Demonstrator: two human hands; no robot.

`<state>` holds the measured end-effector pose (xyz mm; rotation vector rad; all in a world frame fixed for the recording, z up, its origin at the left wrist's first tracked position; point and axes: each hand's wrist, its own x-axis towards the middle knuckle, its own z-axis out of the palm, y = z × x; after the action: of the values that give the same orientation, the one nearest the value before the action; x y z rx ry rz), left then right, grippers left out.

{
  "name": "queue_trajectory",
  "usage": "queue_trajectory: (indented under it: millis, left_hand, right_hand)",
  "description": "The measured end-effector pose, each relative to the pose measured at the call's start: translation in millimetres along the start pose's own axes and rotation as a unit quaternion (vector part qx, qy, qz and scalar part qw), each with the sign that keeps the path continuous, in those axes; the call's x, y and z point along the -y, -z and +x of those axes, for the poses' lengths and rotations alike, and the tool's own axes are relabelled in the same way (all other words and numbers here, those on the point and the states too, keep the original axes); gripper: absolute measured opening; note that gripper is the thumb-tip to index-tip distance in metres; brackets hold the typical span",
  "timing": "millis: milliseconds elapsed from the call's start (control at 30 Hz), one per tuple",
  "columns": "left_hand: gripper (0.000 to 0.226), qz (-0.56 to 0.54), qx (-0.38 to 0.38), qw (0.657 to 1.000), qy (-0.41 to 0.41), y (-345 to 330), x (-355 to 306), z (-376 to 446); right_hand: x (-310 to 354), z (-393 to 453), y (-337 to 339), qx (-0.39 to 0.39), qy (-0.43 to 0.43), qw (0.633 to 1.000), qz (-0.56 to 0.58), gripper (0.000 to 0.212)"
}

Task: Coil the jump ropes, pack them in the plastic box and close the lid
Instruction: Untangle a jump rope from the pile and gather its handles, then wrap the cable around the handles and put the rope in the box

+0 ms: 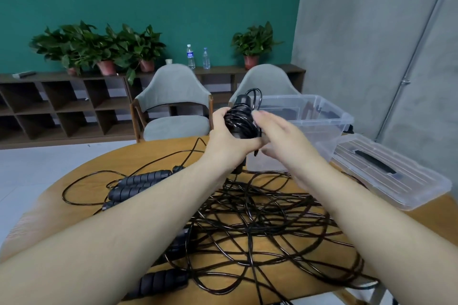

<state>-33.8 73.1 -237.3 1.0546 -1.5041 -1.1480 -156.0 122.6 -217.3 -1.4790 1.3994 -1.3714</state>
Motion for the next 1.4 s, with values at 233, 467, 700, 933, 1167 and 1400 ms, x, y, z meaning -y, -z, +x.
queue_trajectory:
  millis: [233, 467, 700, 933, 1167, 1400]
  left_hand:
    - [0.121, -0.022, 0.077, 0.995, 0.061, -24.7, -21.2, 41.1]
    - [0.123, -0.043, 0.103, 0.992, 0.06, -38.4, -43.5, 89.0]
    - [0.075, -0.015, 0.091, 0.995, 0.043, -34.9, -33.0, 144.9]
    - [0.022, 0.199, -0.011, 0.98, 0.011, -20.4, 9.7, 204.8]
    - [0.062, 0.316, 0.097, 0.935, 0.131, -14.0, 45.7, 231.9]
    - [0.027, 0.314, 0.165, 0.925, 0.136, -16.1, 45.9, 234.6]
  right_hand:
    - [-3.8, 50.6, 15.7, -0.013, -0.035, 0.999, 0.009, 0.04]
    - [-8.2, 119.0, 49.7, -0.019, -0.116, 0.987, 0.111, 0.016]
    - [-21.8, 180.3, 84.8, 0.0, -0.208, 0.962, 0.179, 0.025]
    - [-51.9, 236.5, 99.0, 0.024, -0.268, 0.962, 0.049, 0.023]
    - [-97.7, 269.4, 64.5, 0.161, -0.365, 0.903, -0.162, 0.03]
    - [-122.6, 282.5, 28.2, 0.249, -0.377, 0.826, -0.336, 0.018]
